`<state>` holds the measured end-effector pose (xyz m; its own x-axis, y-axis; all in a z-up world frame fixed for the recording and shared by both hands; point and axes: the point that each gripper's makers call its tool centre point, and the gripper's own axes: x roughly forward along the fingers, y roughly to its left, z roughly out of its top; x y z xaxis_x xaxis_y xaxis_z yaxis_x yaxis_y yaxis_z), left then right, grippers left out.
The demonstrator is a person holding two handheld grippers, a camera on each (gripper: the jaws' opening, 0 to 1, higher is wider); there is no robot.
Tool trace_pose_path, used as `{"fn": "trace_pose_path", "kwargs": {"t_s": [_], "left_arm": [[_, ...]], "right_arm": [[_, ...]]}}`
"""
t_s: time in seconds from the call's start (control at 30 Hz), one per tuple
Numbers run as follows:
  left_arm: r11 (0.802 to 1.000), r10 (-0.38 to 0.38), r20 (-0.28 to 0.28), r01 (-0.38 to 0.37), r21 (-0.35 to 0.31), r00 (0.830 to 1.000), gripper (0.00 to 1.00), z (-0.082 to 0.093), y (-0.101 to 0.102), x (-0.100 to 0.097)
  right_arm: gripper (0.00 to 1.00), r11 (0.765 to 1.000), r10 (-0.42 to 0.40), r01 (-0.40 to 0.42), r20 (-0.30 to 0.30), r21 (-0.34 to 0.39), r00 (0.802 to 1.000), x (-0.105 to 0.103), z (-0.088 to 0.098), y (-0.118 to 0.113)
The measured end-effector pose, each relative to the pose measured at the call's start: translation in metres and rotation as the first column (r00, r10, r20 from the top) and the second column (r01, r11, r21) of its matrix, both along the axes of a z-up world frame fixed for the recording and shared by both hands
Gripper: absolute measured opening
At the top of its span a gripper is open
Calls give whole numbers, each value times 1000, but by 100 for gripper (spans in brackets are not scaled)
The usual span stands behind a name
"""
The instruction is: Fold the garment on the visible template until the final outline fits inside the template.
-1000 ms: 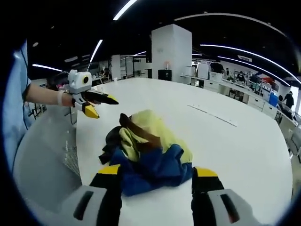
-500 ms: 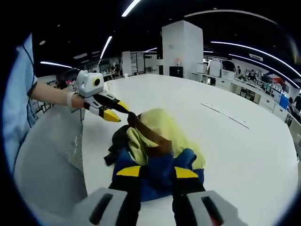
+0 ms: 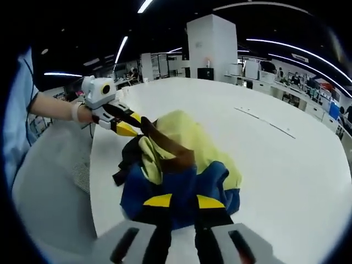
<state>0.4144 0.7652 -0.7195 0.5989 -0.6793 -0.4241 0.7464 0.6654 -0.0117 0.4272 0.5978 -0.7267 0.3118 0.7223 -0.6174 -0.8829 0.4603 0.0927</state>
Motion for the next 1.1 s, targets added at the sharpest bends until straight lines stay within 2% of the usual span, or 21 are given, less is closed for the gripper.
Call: {"fn": "trace_pose_path", "kwargs": {"t_s": [0.2, 0.3, 0.47, 0.57, 0.6, 0.63, 0.7, 0.8, 1.1], "left_arm": [[1000, 3, -4, -3, -1, 1000, 12, -1, -1, 1], [1000, 6, -4, -6, 8, 1000, 12, -3, 0, 2], [999, 30, 40, -31, 37, 999, 9, -2, 3, 7], [999, 27, 55, -29, 28, 998, 10, 3, 1, 9], [998, 16, 105, -21, 51, 994, 10, 8, 1, 13], [999, 15, 109, -20, 50, 994, 11, 10, 0, 13], [999, 15, 108, -21, 49, 994, 11, 11, 0, 14], [997, 6, 119, -14, 72, 993, 10, 10, 1, 17], [993, -44, 94, 33, 111, 995, 11, -3, -3, 14]], "right_arm": [[0, 1000, -8, 8, -13, 3, 1000, -1, -3, 0], [0, 1000, -28, 29, -15, 12, 999, 1, -1, -2], [0, 994, -90, 90, 6, 55, 996, 8, 12, -8], [0, 989, -132, 131, 18, 69, 991, 18, 18, -15], [0, 987, -148, 146, 18, 69, 989, 21, 18, -18], [0, 985, -158, 156, 21, 69, 987, 23, 19, -20], [0, 976, -207, 204, 41, 78, 977, 32, 24, -25], [0, 969, -236, 232, 44, 79, 971, 39, 26, -31], [0, 962, -268, 264, 47, 76, 962, 46, 28, -35]]}}
